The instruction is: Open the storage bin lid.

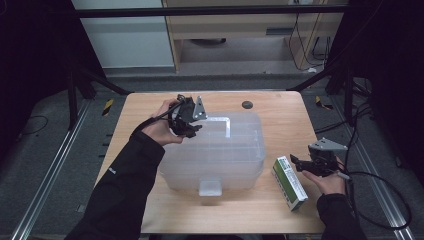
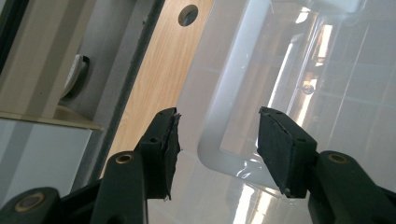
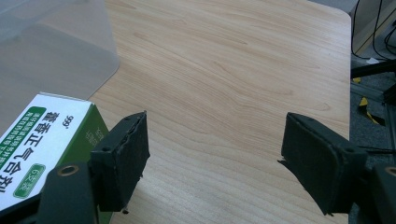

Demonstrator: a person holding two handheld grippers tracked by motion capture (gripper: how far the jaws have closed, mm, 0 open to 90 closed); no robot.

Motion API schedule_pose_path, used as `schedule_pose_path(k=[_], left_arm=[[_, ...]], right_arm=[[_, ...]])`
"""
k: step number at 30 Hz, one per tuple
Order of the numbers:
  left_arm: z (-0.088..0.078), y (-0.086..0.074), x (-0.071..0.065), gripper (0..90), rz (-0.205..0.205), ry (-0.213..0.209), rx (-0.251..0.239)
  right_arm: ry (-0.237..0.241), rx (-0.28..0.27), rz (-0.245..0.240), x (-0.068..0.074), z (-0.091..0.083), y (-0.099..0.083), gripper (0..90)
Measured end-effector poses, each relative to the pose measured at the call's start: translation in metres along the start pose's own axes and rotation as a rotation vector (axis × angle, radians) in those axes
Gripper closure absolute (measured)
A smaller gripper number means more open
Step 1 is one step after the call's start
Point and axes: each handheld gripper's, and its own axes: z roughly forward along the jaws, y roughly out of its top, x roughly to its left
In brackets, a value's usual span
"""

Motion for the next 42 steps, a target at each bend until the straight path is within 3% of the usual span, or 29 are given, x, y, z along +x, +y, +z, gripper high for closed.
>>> schedule_pose_path(k=[10,23,33,42], left_arm=[[0.009,0.001,0.000,55.0,0.010,-0.022,0.020],[0.009,0.002,0.000,71.1,0.029,0.014,0.034],[0.005,0.002,-0.001,72.4,0.056,0.019,0.027],[-0.004,0.008,-0.006,72.8,0.114,0.045,0.052]], right_arm=[[0.004,0.008,-0.001,0.000,0.002,-0.001,24.1],[0.007,0.011,-0.003,0.000,0.003,-0.002,24.5],[0.007,0.010,-0.002,-0.001,0.002,-0.002,24.6],[0.009,0.008,0.000,-0.001,0.002,-0.001,24.6]])
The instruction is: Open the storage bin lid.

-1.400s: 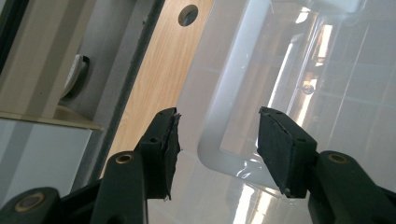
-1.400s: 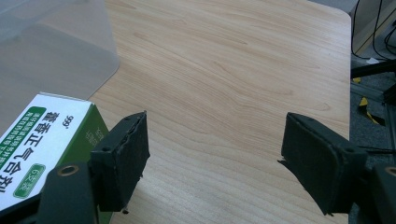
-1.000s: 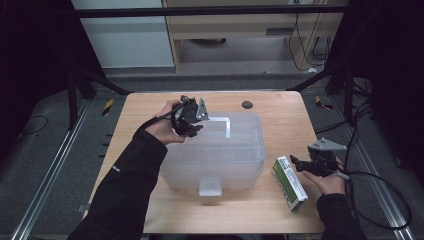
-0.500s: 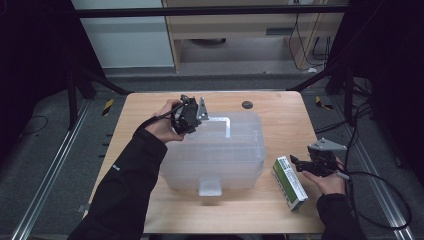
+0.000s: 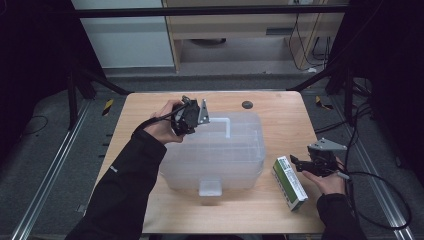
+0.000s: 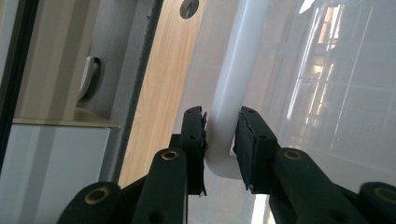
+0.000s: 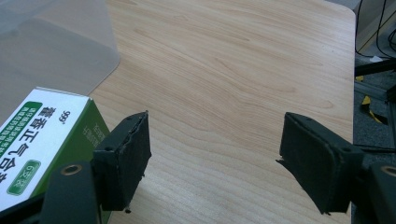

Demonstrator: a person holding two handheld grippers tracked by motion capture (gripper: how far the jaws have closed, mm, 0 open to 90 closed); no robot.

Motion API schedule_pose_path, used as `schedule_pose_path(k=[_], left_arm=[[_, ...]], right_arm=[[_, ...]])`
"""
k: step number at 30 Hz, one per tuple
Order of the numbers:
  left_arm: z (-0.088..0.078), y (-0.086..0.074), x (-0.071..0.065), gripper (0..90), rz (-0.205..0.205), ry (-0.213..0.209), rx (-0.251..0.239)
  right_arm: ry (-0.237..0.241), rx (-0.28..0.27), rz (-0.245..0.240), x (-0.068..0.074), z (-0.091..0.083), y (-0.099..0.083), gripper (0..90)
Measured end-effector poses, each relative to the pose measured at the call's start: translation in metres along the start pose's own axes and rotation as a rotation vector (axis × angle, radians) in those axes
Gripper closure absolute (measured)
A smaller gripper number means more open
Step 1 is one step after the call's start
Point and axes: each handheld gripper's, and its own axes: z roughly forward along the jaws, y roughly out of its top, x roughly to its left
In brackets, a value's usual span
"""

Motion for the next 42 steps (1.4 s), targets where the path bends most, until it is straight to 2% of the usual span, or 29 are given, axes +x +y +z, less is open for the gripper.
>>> schedule_pose_path(k=[7,18,22,29,31,32,35,38,42], left_arm=[[-0.006,0.002,-0.003,72.3,0.016,0.006,0.014],[-0.017,0.002,-0.010,71.4,0.011,0.012,-0.002],[-0.021,0.001,-0.011,71.3,0.027,0.014,0.002],[-0.024,0.001,-0.014,70.3,0.017,0.010,-0.012],[-0.023,0.000,-0.014,66.3,0.013,0.005,-0.018],[-0.021,0.000,-0.013,59.1,0.015,0.002,-0.036],[-0.017,0.000,-0.013,54.5,0.026,0.003,-0.031],[-0.009,0.001,-0.013,54.3,0.014,-0.015,-0.039],[-0.002,0.002,-0.010,60.2,0.011,-0.031,-0.022]], right_arm=[[-0.001,-0.002,-0.002,0.000,0.000,0.000,24.6],[0.003,0.001,-0.002,0.000,0.000,0.000,24.6],[0.002,0.000,-0.007,0.000,0.000,0.000,24.6],[0.001,0.001,-0.006,0.000,0.000,0.000,24.6],[0.001,0.000,-0.007,0.000,0.000,0.000,24.6],[0.002,0.001,-0.006,0.000,0.000,0.001,24.6],[0.004,0.004,0.000,0.001,0.000,0.001,24.6],[0.003,0.005,-0.006,0.001,0.000,0.001,24.6],[0.004,0.003,-0.001,0.000,0.000,0.000,24.7]])
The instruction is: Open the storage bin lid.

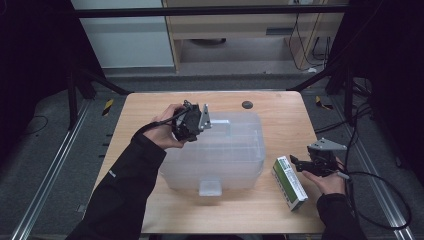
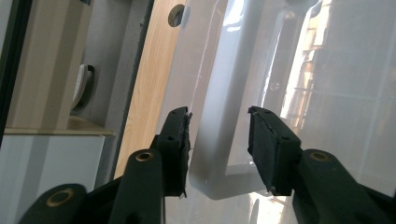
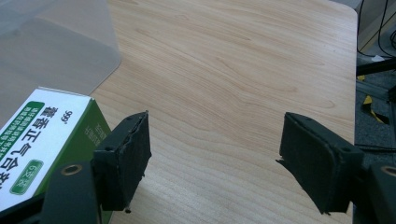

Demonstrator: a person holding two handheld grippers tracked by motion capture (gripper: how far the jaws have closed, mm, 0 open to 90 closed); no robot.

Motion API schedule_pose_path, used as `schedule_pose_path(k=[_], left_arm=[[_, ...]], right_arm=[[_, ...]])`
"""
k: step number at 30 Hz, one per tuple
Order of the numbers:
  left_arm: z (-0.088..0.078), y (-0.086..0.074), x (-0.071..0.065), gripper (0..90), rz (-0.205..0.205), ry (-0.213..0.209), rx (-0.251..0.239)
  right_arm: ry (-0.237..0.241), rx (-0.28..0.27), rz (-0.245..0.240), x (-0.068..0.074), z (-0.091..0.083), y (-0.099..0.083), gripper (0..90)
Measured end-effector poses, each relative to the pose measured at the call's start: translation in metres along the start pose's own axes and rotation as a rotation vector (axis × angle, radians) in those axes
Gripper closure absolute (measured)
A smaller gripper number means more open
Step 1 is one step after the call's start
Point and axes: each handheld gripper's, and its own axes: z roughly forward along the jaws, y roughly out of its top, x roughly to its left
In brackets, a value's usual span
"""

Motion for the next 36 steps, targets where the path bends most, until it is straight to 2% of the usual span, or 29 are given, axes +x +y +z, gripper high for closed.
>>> schedule_pose_path(k=[4,17,22,26,36], left_arm=[[-0.001,0.000,0.002,69.7,-0.013,0.007,0.005],[-0.004,0.005,0.000,71.9,0.047,0.024,0.036],[-0.006,0.006,0.002,71.8,0.041,0.016,0.039],[-0.012,0.007,0.007,71.7,0.037,0.035,0.033],[-0.012,0.005,0.021,71.0,-0.013,0.032,0.008]], right_arm=[[0.002,-0.004,-0.003,0.000,-0.001,0.001,25.1],[0.019,-0.031,-0.018,0.007,-0.008,0.010,29.5],[0.035,-0.053,-0.032,0.013,-0.015,0.016,32.9],[0.055,-0.066,-0.042,0.018,-0.021,0.021,37.1],[0.134,-0.082,-0.077,0.035,-0.034,0.036,52.2]])
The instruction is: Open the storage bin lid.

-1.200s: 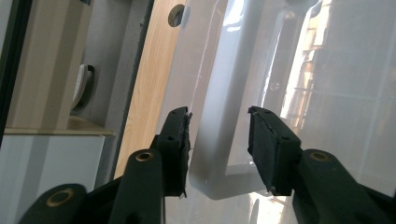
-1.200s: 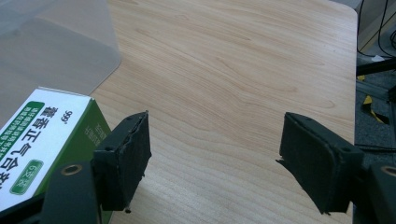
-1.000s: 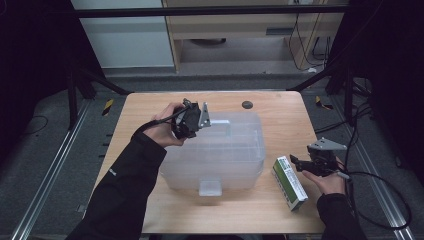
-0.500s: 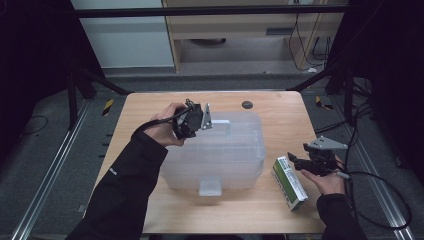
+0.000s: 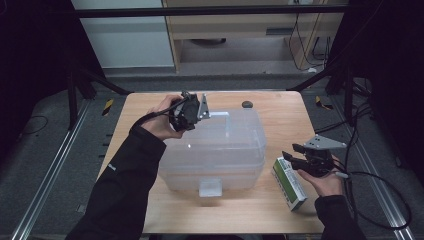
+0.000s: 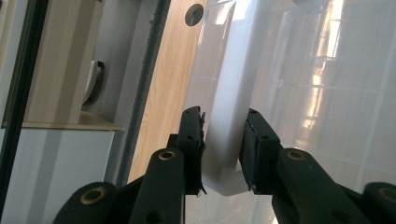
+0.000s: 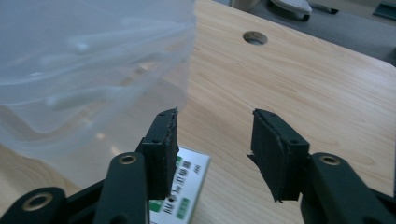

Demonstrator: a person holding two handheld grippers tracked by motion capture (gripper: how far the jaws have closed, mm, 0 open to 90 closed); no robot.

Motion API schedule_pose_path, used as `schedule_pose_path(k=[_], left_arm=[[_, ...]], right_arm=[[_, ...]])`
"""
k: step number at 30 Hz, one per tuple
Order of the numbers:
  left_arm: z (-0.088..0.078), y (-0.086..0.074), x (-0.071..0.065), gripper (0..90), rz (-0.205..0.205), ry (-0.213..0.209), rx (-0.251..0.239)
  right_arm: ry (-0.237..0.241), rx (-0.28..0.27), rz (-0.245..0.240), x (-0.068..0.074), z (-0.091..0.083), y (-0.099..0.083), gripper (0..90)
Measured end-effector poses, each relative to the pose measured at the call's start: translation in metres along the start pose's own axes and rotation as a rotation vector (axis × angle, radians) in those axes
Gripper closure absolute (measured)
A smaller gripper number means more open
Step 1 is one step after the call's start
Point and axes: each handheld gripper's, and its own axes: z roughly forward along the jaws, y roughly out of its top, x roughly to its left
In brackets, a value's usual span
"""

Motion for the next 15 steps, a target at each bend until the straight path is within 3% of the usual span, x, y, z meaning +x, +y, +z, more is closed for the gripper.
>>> schedule_pose_path(k=[11,15], left_arm=[[0.003,0.000,0.012,70.2,-0.035,0.003,-0.009],[0.004,0.000,0.016,70.0,-0.046,0.002,-0.014]], right_arm=[[0.151,-0.053,0.007,0.018,-0.009,0.014,78.0],[0.173,-0.051,-0.006,0.025,-0.007,0.015,83.4]])
